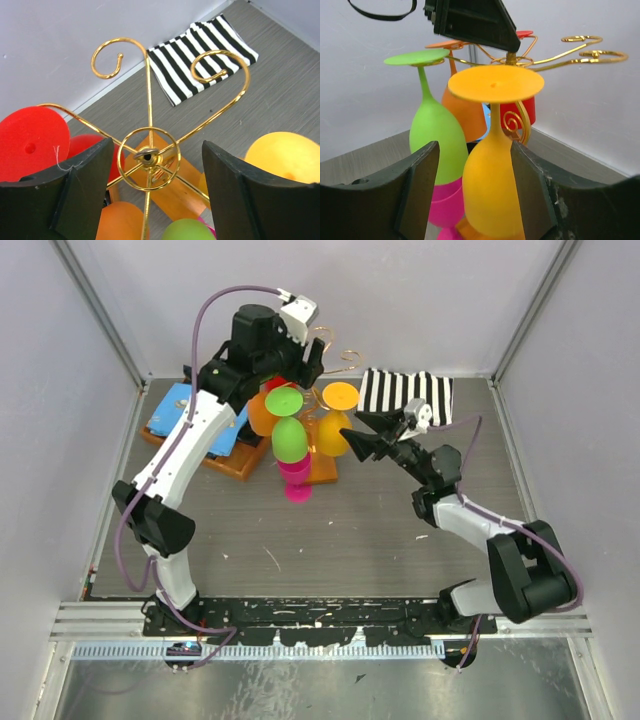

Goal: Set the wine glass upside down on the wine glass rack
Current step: Turn the wine glass upside down at the wine rack, then move the wine glass to the center of the board.

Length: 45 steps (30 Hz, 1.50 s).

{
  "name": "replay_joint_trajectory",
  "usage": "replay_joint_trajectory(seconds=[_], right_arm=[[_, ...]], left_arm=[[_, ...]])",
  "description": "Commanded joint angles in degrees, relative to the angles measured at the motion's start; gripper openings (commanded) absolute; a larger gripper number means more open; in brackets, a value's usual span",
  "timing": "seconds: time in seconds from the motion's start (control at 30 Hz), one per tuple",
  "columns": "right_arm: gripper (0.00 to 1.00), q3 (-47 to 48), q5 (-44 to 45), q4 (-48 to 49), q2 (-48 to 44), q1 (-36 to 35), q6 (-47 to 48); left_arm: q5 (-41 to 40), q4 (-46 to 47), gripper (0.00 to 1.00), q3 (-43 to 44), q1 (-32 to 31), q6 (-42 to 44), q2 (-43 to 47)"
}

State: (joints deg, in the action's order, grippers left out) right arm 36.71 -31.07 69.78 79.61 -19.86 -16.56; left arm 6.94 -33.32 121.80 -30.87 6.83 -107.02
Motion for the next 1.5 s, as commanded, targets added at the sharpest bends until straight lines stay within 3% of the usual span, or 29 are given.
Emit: replay_joint_trajectory(seconds=[0.0,0.27,0.4,0.57,0.7,0.8,1.0,1.1,1.27,1.47], right_arm=[[0.65,-3.3,2.4,-4.7,-6.2,0.2,1.5],[0.69,-5.5,5.3,-16.0,-14.2,0.2,1.0],[0.71,-7.8,11.8,-24.4,-20.3,0.2,-1.7],[0.7,-8.9,22.0,-36.8,-27.6,0.2,-14.7],[0.63,-6.1,21.5,-47.9,-28.6,-0.9,-17.6],[0.61,-5.4,29.5,-52.7,-29.0,-7.6,-17.4],[0.61,-0.6,48.7,-62.9,-25.4,-20.2,-23.7],[0.61,1.7,55.2,-64.5,-21.6,-24.7,-27.4],[0.6,6.0,60.2,-62.6,-14.3,-30.1,-33.1],[0.61,11.5,64.7,-63.2,-7.4,-32.0,-40.8]], left_arm=[[3.0,0.2,0.8,2.9,0.1,-1.2,3.2],[4.4,1.6,0.82,0.4,0.1,-1.4,7.7],[0.2,4.3,0.84,-4.7,0.1,-1.5,13.2],[-4.6,9.3,0.87,-17.4,0.1,-1.6,24.5],[-8.7,12.8,0.87,-30.4,0.1,-2.0,36.8],[-11.7,12.0,0.87,-38.2,0.1,-2.8,44.8],[-15.7,8.3,0.87,-51.1,0.1,-3.8,57.0],[-19.1,11.1,0.87,-58.8,0.0,-5.9,64.0],[-20.7,15.7,0.87,-68.8,0.1,-6.7,74.1],[-22.1,14.7,0.87,-73.4,0.0,-10.0,77.8]])
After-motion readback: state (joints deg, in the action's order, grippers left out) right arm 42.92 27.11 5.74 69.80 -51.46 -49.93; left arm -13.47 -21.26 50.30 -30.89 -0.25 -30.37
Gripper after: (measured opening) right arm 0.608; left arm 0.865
